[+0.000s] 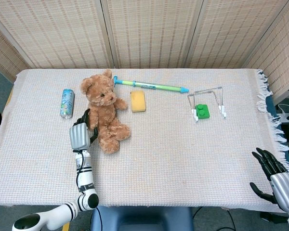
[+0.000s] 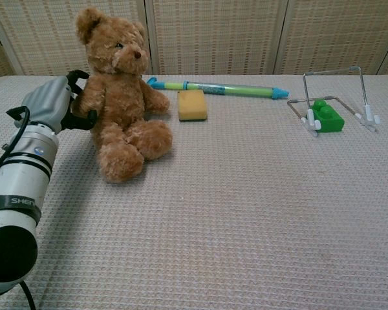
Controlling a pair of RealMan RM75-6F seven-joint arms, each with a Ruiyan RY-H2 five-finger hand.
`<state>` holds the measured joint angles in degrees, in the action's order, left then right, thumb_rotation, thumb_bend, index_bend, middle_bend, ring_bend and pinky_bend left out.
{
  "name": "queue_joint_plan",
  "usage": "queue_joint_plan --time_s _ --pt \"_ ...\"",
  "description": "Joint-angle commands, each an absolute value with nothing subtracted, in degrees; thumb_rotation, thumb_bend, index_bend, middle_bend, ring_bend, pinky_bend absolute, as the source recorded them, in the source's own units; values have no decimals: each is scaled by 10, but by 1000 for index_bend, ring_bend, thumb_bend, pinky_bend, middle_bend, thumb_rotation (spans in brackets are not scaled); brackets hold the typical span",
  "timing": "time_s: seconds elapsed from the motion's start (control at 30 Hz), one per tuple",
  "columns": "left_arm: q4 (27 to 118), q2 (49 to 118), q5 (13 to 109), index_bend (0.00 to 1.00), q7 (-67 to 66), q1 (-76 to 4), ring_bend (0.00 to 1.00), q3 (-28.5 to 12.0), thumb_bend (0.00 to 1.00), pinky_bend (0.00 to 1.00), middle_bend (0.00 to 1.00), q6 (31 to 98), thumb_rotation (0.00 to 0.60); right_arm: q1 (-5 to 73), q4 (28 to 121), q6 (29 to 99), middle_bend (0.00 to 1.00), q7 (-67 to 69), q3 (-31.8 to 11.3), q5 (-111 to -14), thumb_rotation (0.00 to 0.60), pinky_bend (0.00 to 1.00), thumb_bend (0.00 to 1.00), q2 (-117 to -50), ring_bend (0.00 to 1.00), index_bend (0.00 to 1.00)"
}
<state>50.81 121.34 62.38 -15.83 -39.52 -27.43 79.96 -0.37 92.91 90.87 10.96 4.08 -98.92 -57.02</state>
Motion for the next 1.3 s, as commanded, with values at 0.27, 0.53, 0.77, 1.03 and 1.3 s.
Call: queue_joint_plan --time_s 0.27,0.53,0.77,1.03,1.3 --pt "477 1226 653 174 -137 -406 373 -269 527 534 384 832 600 -3 930 908 0 111 41 -990 600 209 184 -570 0 0" --pt "474 1228 647 179 -146 -399 373 -259 527 533 384 812 600 -3 930 908 0 112 41 -988 600 209 184 -570 0 0" --pt "483 1227 665 183 -128 -403 373 -264 528 533 384 838 600 -3 930 907 0 111 41 -988 600 209 184 -570 0 0" --pt "490 1226 665 183 -137 -393 374 -250 527 532 384 826 600 -3 930 906 0 110 42 -989 600 209 184 -569 0 0" --pt "498 1223 673 182 -130 -402 373 -262 527 532 383 841 600 -1 930 903 0 109 42 -988 600 209 184 -570 0 0"
